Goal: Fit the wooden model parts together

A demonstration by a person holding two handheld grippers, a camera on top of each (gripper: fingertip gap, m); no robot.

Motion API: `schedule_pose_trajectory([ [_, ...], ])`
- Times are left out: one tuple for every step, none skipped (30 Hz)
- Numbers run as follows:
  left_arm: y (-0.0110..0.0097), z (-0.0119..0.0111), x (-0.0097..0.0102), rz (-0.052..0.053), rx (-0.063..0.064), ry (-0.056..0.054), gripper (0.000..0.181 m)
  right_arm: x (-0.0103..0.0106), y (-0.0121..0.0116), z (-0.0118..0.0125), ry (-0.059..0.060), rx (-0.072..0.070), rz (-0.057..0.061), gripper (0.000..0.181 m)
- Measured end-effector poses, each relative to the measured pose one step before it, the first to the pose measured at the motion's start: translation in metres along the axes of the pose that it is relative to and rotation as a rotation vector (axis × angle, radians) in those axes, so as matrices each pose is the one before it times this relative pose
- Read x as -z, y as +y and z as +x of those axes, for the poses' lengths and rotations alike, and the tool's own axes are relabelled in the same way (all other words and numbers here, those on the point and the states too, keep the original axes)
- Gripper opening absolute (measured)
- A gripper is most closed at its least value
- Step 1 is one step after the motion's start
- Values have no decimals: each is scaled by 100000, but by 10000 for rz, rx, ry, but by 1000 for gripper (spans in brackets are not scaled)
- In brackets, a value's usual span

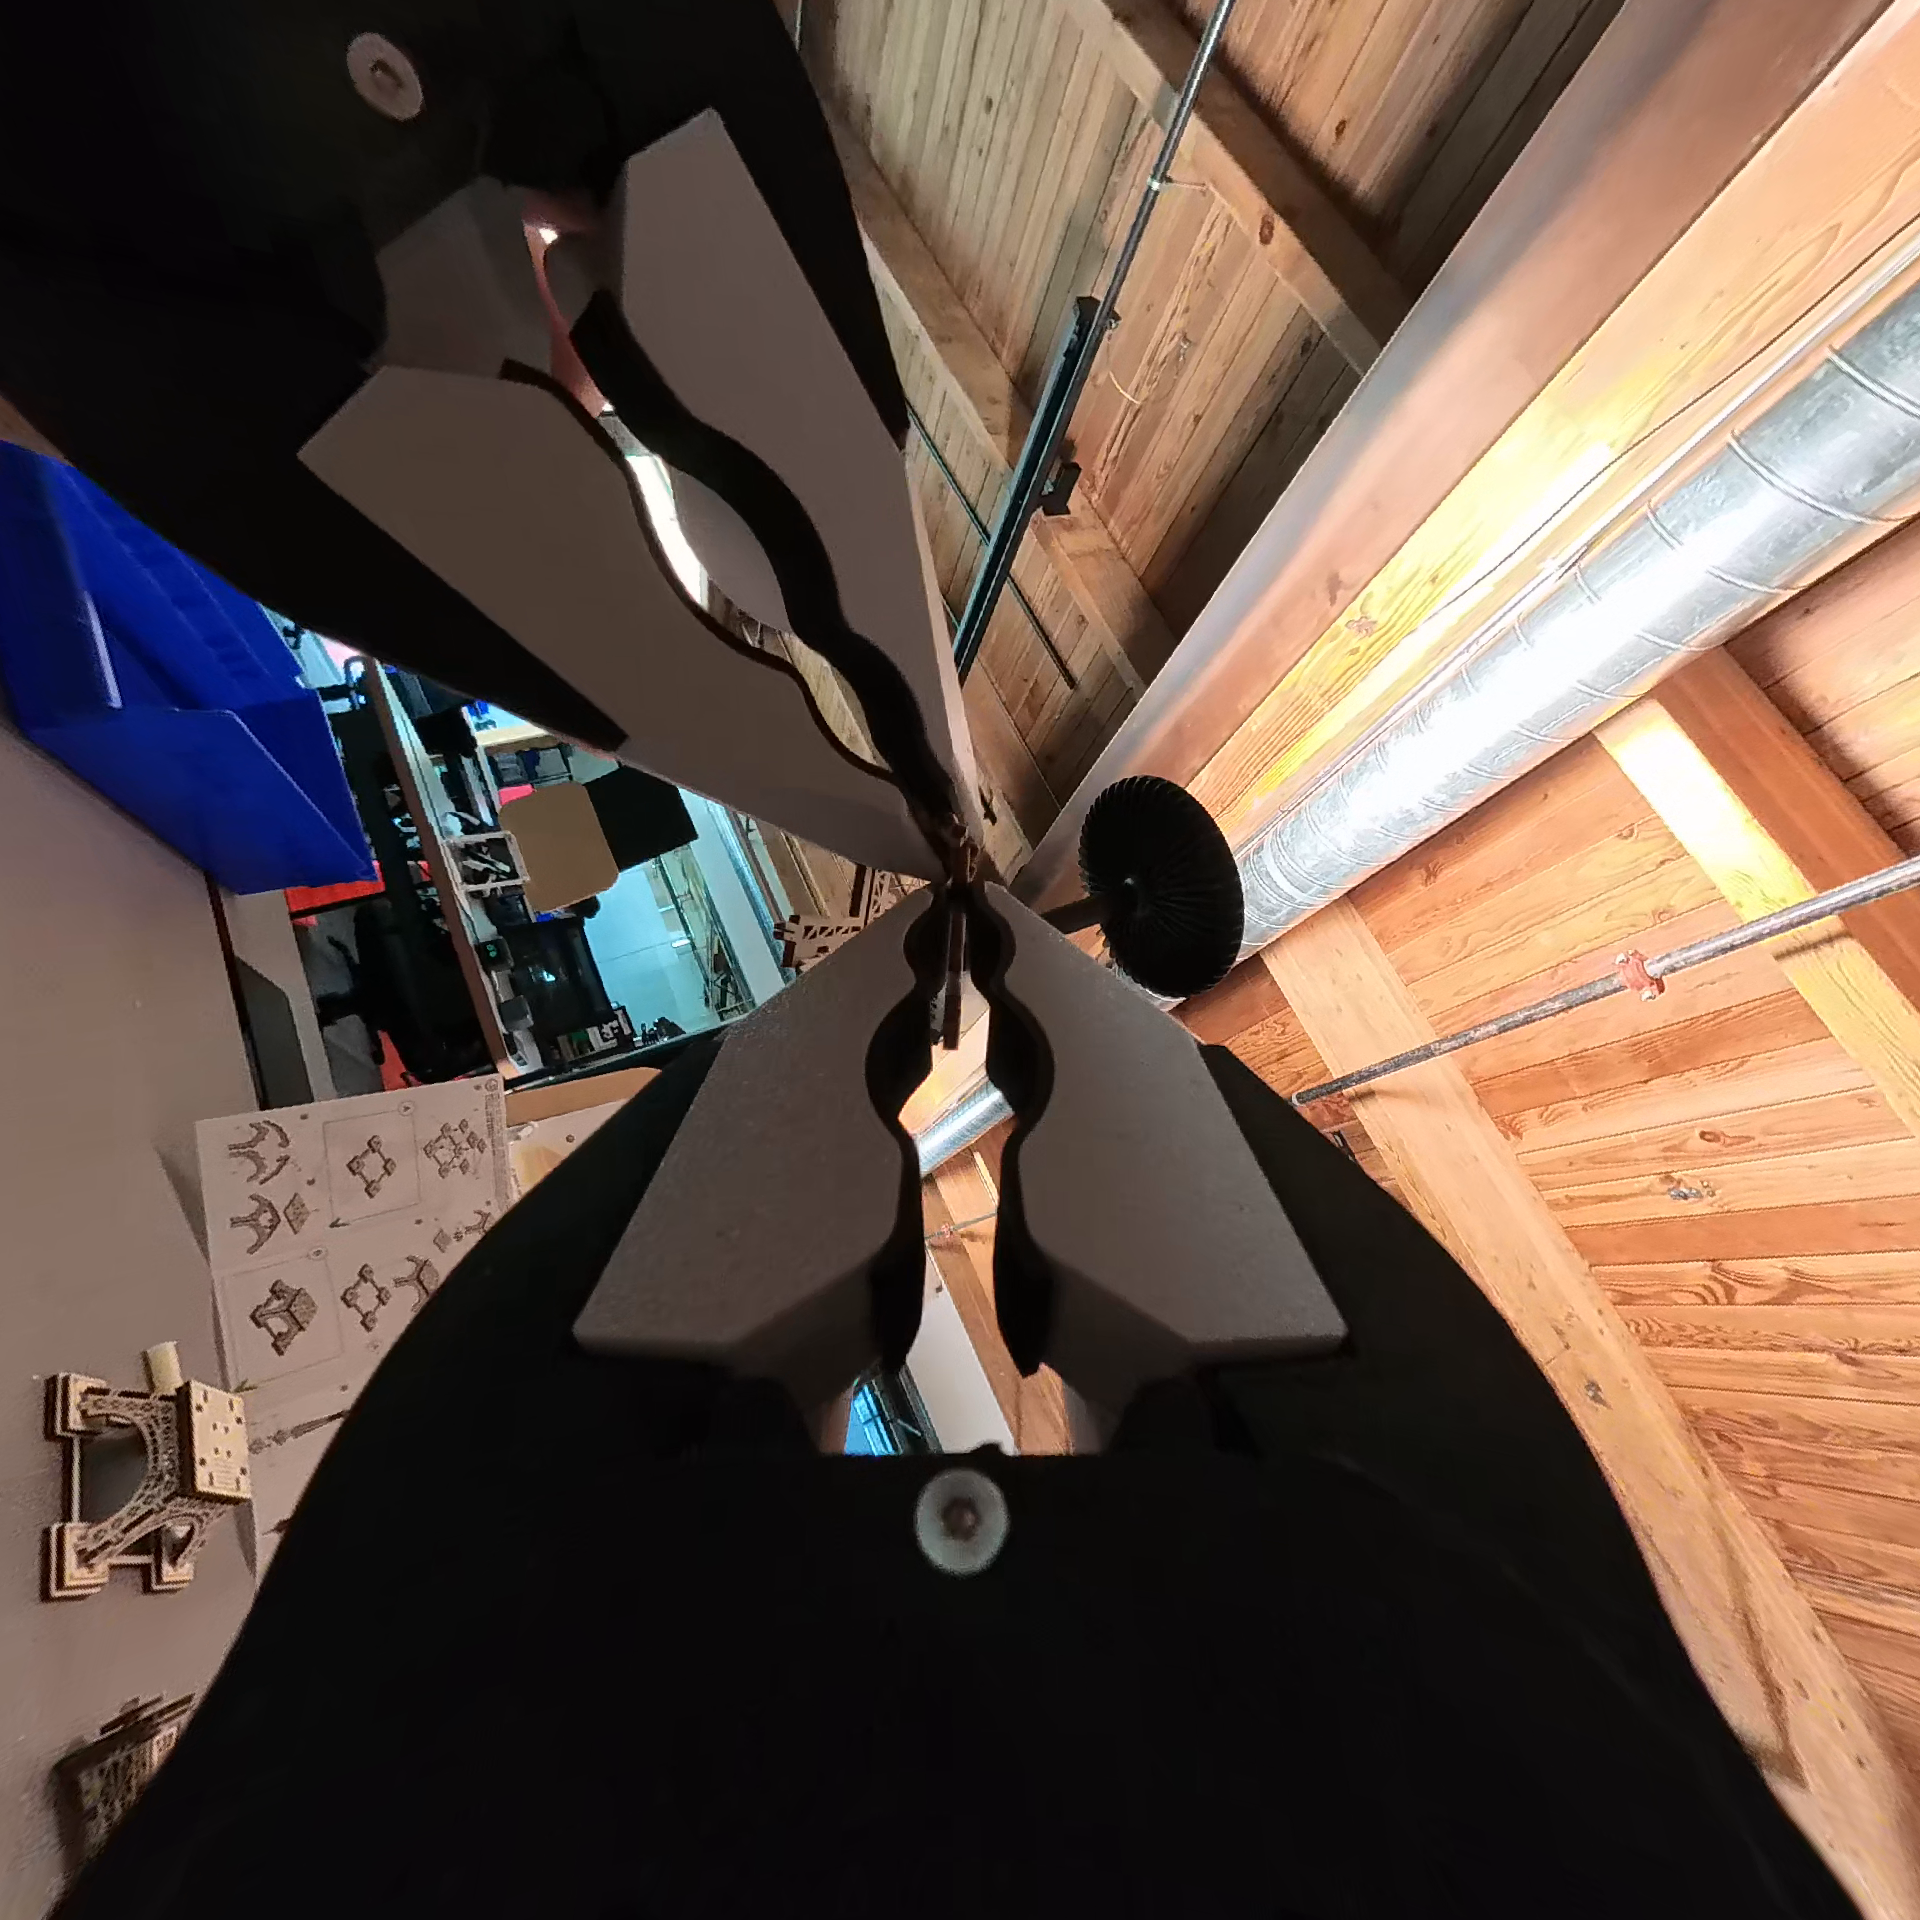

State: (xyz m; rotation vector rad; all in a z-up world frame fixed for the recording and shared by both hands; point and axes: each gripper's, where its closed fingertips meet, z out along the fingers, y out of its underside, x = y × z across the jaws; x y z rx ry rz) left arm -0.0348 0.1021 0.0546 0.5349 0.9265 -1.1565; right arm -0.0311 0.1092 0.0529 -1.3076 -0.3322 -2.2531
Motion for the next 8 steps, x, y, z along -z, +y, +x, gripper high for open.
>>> schedule_pose_trajectory([
  [-39, -48, 20, 33, -26, -69, 2, 3, -5, 25, -1, -7, -11, 0],
  [-50, -41, 20, 37, 1, -51, 3, 19, -22, 27, 19, -16, 4, 0],
  [-7, -11, 2, 8, 15, -11, 3, 5, -10, 10, 8, -7, 3, 0],
  [15, 1, -3, -1, 36, 7, 4, -13, 35, -20, -7, -17, -30, 0],
  [-58, -22, 30, 47, 52, -3, 6, -19, 61, -7, 8, -27, -29, 0],
  [-137, -29, 54, 94, 50, -6, 8, -23, 34, 15, 26, -12, -3, 0],
  [-106, 39, 34, 69, 35, 48, 9, -26, 68, -68, -25, -7, -31, 0],
  [3, 49, -4, -10, 28, 49, 8, -12, 37, -8, 9, -17, -9, 0],
])
